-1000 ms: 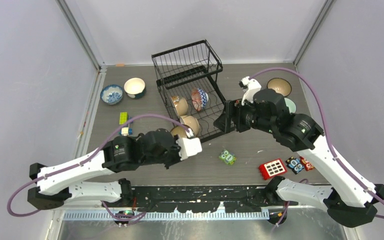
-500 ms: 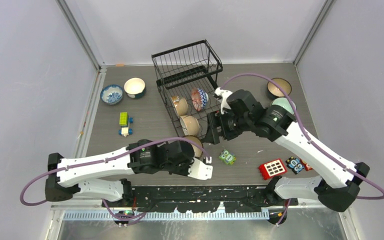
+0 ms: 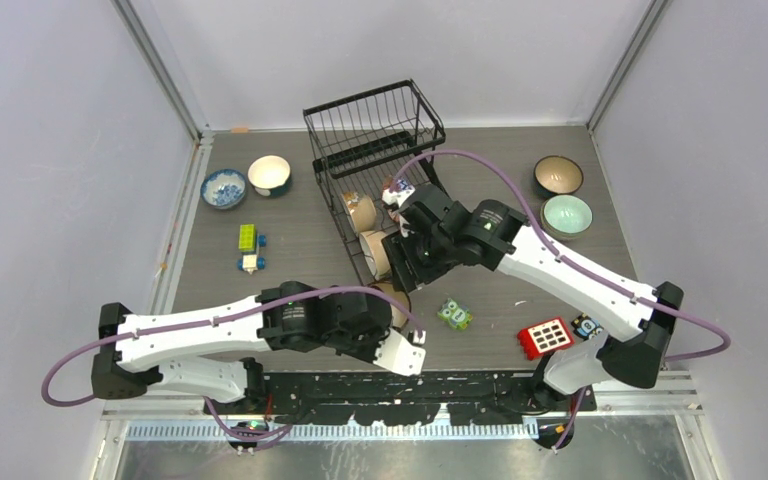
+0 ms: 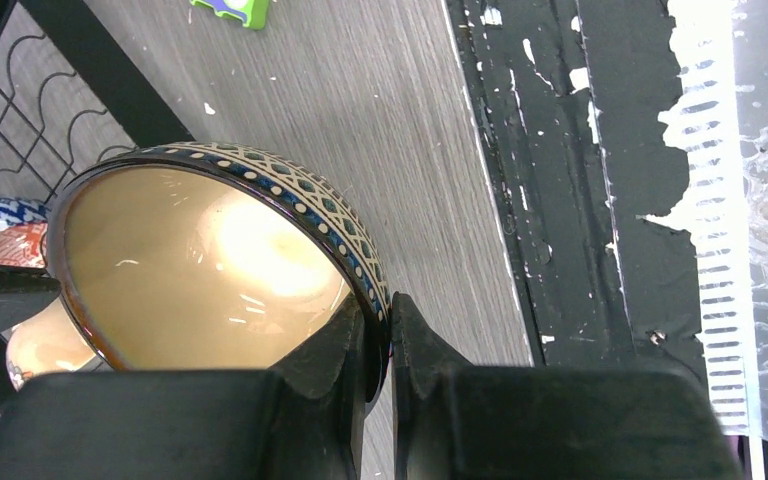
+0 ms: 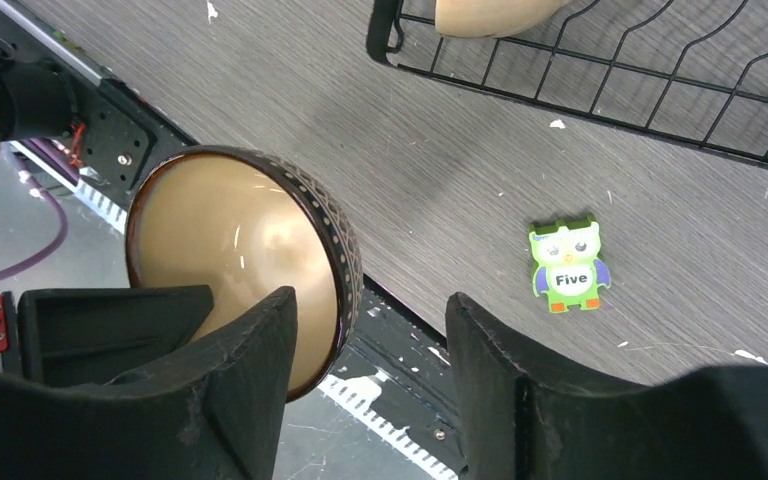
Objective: Unload the bowls from the dish rack
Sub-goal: Place the bowl with the bowl.
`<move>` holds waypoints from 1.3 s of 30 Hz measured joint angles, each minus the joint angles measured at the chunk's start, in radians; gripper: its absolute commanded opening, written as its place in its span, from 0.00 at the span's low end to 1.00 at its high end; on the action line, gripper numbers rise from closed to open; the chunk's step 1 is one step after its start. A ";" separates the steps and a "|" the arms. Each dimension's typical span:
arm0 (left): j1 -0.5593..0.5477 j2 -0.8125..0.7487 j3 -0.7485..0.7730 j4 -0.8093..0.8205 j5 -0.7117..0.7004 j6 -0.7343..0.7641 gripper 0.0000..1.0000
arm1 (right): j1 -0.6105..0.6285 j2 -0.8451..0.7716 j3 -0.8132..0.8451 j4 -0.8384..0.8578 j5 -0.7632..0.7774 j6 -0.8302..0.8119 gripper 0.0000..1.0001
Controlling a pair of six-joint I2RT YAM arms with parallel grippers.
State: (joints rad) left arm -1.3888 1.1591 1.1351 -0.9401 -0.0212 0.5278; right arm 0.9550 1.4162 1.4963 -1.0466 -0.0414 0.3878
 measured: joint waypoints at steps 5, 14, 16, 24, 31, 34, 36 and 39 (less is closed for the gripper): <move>-0.006 0.000 0.003 -0.025 0.008 0.016 0.00 | 0.025 0.037 0.031 -0.020 0.039 -0.021 0.53; -0.008 0.000 0.014 -0.051 0.015 0.047 0.00 | 0.070 0.039 0.032 -0.038 0.038 -0.049 0.56; -0.011 0.000 0.020 -0.055 0.016 0.055 0.00 | 0.078 0.039 0.030 -0.038 0.029 -0.053 0.56; -0.019 0.000 0.028 -0.055 0.015 0.061 0.00 | 0.100 0.040 0.002 -0.022 0.012 -0.057 0.43; -0.022 0.000 0.028 -0.056 0.014 0.060 0.00 | 0.103 0.043 -0.039 -0.001 0.011 -0.049 0.27; -0.024 0.000 0.028 -0.055 0.013 0.060 0.00 | 0.104 0.043 -0.045 0.004 0.013 -0.042 0.19; -0.024 0.000 0.028 -0.054 0.012 0.058 0.00 | 0.106 0.043 -0.046 0.009 0.019 -0.037 0.10; -0.026 0.000 0.031 -0.043 0.003 0.048 0.01 | 0.108 0.043 -0.055 0.028 0.043 -0.024 0.01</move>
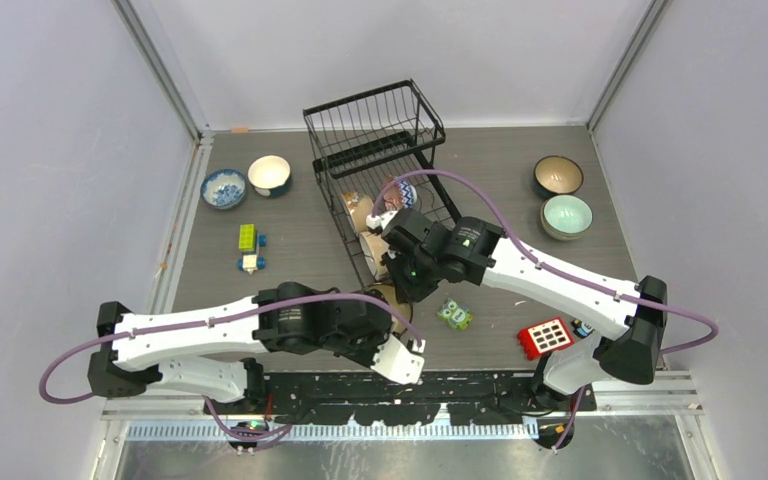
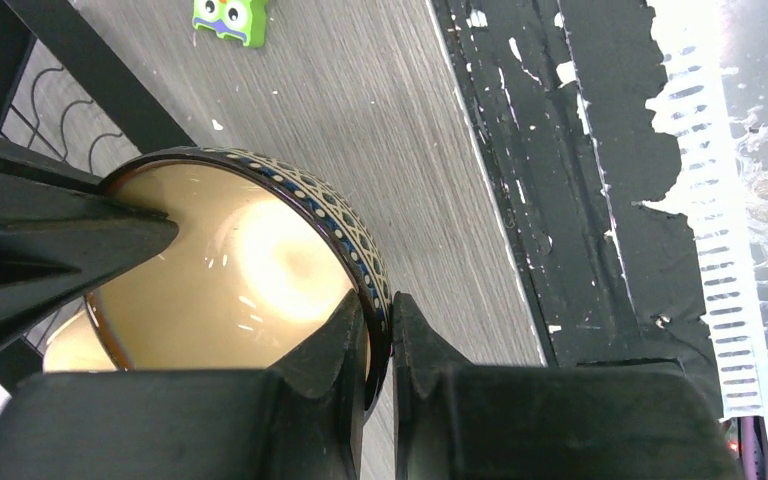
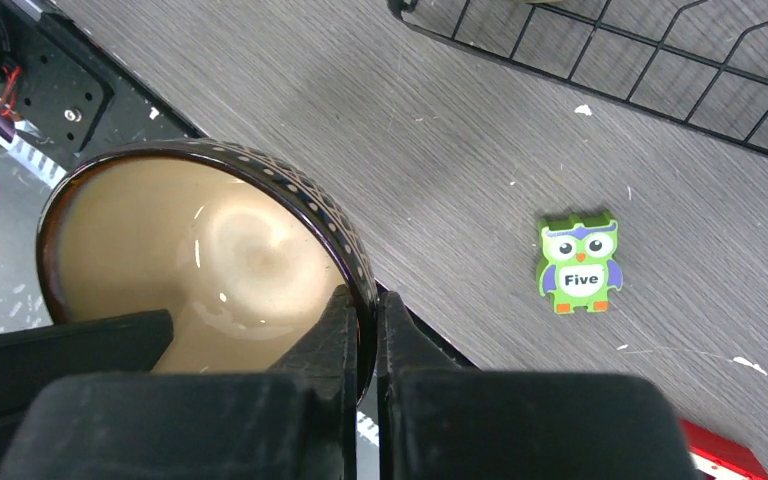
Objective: Unload the bowls from the dish rack
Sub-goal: Place the bowl with the bowl.
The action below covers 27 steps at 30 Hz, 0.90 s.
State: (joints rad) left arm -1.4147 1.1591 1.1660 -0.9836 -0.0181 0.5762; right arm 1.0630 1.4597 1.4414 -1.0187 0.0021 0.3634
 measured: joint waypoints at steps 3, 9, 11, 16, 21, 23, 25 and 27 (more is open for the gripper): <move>-0.002 0.000 0.009 0.002 -0.004 -0.016 0.16 | 0.001 0.000 -0.006 0.003 0.013 0.004 0.01; -0.003 -0.001 0.020 0.021 -0.059 -0.060 0.86 | 0.003 0.000 -0.019 0.006 0.045 0.006 0.01; -0.003 -0.003 0.029 0.034 -0.075 -0.071 1.00 | 0.003 0.000 -0.024 0.002 0.058 0.010 0.01; -0.003 -0.030 0.051 0.053 -0.113 -0.129 1.00 | 0.003 -0.016 -0.036 0.008 0.098 0.033 0.01; -0.003 -0.062 0.094 0.061 -0.194 -0.211 1.00 | 0.000 -0.091 -0.101 0.032 0.178 0.070 0.01; -0.003 -0.073 0.108 0.070 -0.254 -0.263 1.00 | -0.009 -0.126 -0.133 0.039 0.208 0.087 0.01; -0.003 -0.075 0.120 0.080 -0.314 -0.316 1.00 | -0.027 -0.167 -0.174 0.056 0.236 0.104 0.01; -0.003 -0.073 0.127 0.095 -0.372 -0.379 1.00 | -0.050 -0.205 -0.212 0.066 0.267 0.120 0.01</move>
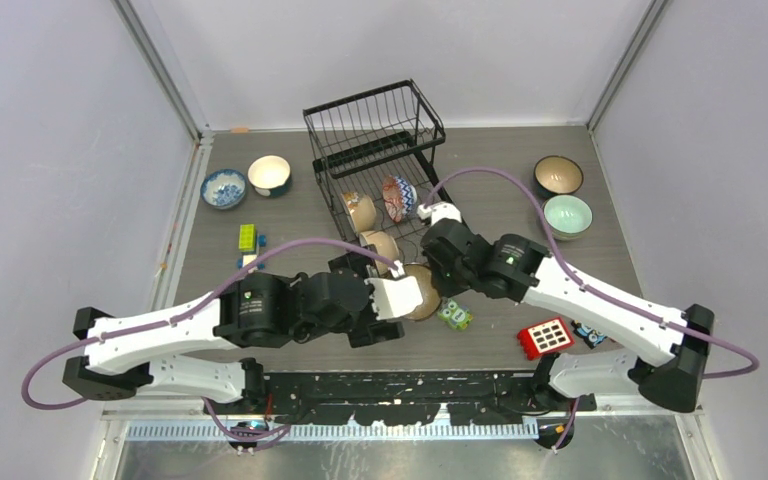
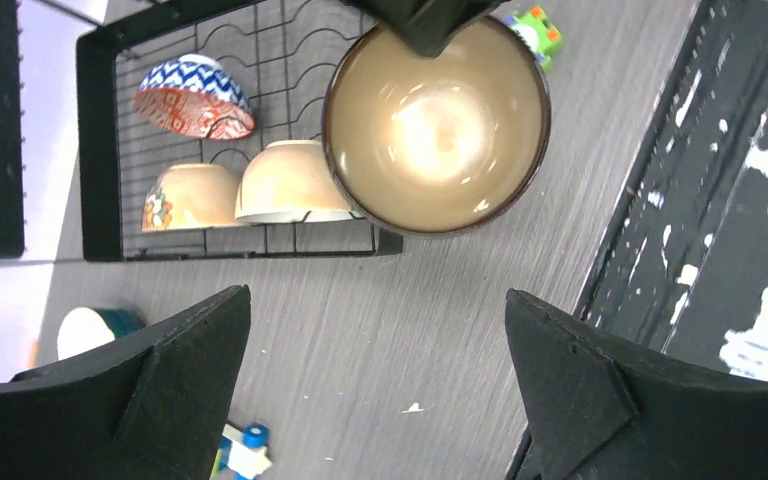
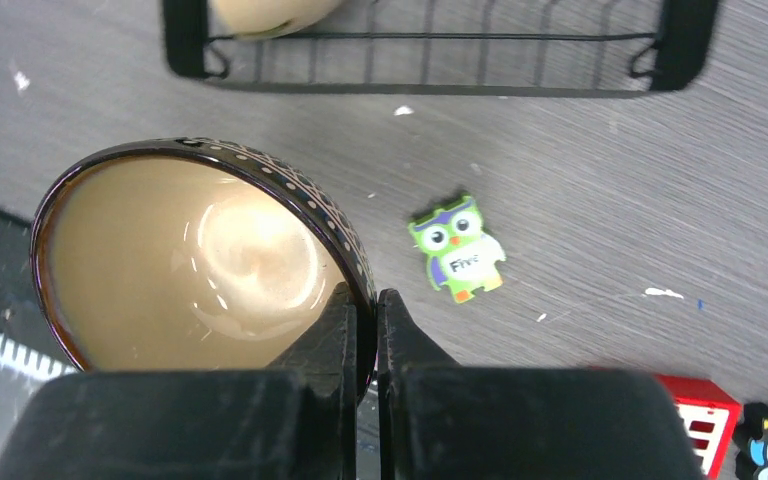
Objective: Unload the bowls from the dish rack
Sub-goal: Place the bowl with the bowl.
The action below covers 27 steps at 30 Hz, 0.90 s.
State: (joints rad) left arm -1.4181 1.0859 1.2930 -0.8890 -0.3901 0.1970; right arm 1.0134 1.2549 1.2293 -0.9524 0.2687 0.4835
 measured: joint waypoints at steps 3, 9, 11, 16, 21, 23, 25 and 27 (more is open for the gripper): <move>0.000 0.005 0.000 0.033 -0.068 -0.119 1.00 | -0.035 -0.063 -0.061 0.019 0.054 0.029 0.01; 0.015 0.008 -0.061 0.191 -0.169 -0.450 0.99 | -0.049 -0.135 -0.127 0.046 0.137 0.081 0.01; 0.040 0.026 -0.072 0.211 -0.191 -0.601 0.95 | -0.049 -0.149 -0.145 0.064 0.157 0.102 0.01; 0.130 0.113 -0.070 0.204 -0.220 -0.951 0.87 | -0.049 -0.156 -0.171 0.084 0.197 0.152 0.01; 0.161 0.155 -0.069 0.168 -0.243 -1.194 0.79 | -0.049 -0.169 -0.174 0.090 0.222 0.188 0.01; 0.165 0.158 -0.060 0.150 -0.253 -1.265 0.77 | -0.049 -0.175 -0.174 0.091 0.227 0.205 0.01; 0.169 0.169 -0.040 0.125 -0.260 -1.324 0.75 | -0.049 -0.178 -0.174 0.092 0.229 0.219 0.01; 0.172 0.190 -0.015 0.100 -0.267 -1.371 0.71 | -0.049 -0.178 -0.174 0.092 0.228 0.231 0.01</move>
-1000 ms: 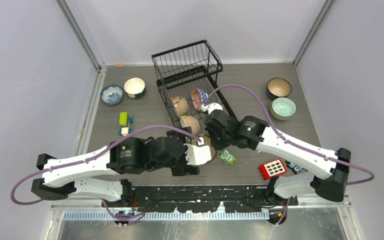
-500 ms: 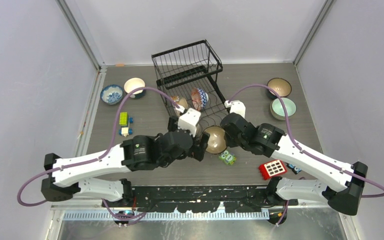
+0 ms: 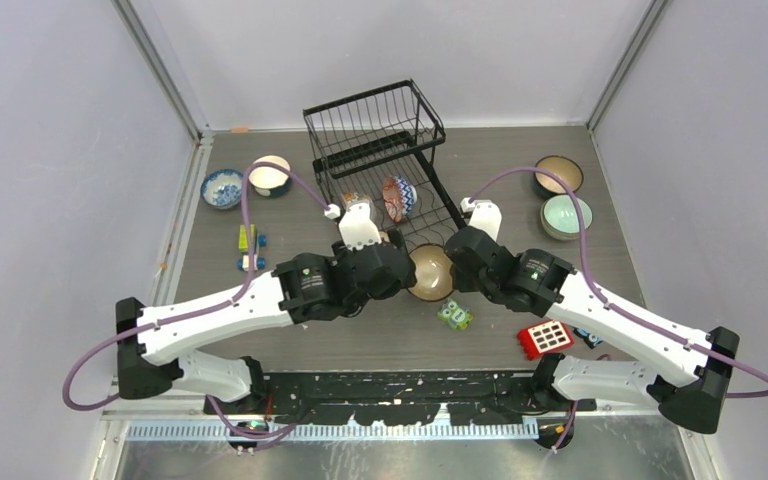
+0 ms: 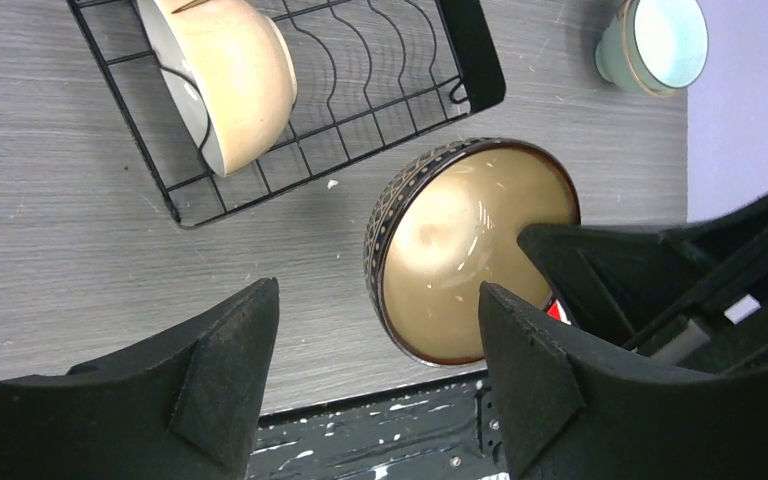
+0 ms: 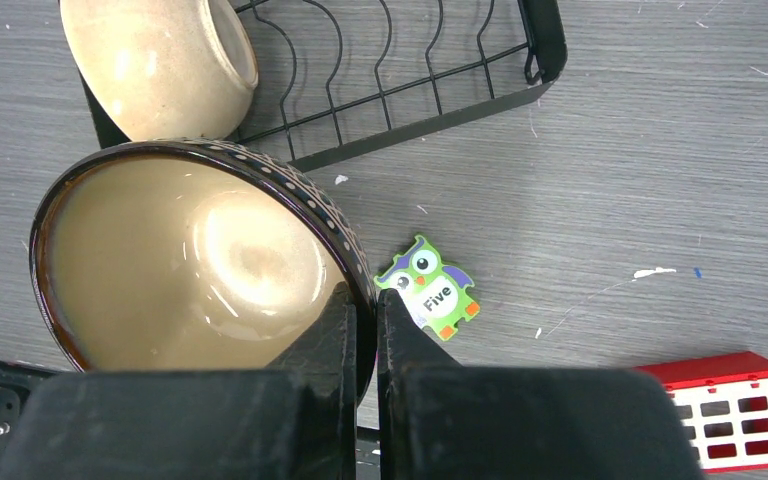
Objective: Unload the bowls from the dish rack
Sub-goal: Place the bowl with the bowl.
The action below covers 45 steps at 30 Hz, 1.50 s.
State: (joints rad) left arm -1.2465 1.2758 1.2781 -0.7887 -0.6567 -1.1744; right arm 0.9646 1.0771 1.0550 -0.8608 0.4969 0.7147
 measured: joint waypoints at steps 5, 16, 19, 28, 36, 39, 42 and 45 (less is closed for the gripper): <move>0.005 0.053 0.027 -0.026 -0.005 -0.079 0.61 | 0.000 0.000 0.000 0.000 0.000 0.011 0.01; 0.005 0.134 0.078 -0.100 -0.023 -0.113 0.44 | 0.000 0.001 0.018 -0.027 0.000 0.031 0.01; 0.005 0.148 0.078 -0.110 -0.029 -0.113 0.40 | 0.000 0.001 0.032 -0.035 0.000 0.035 0.01; 0.004 0.167 0.078 -0.091 -0.027 -0.108 0.15 | 0.000 0.003 0.041 -0.045 -0.014 0.048 0.01; 0.003 0.177 0.078 -0.075 -0.022 -0.085 0.00 | 0.000 0.003 0.043 -0.048 -0.024 0.048 0.03; 0.003 0.177 0.078 -0.068 -0.023 -0.074 0.00 | 0.000 0.006 0.049 -0.053 -0.027 0.047 0.13; 0.005 0.177 0.071 -0.058 -0.022 -0.062 0.00 | 0.000 0.008 0.053 -0.053 -0.033 0.043 0.27; 0.011 0.175 0.046 -0.037 -0.012 -0.047 0.00 | 0.000 0.008 0.069 -0.053 -0.053 0.040 0.36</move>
State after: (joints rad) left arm -1.2354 1.4513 1.3243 -0.8261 -0.6685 -1.2213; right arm 0.9642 1.0851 1.1236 -0.9142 0.4442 0.7544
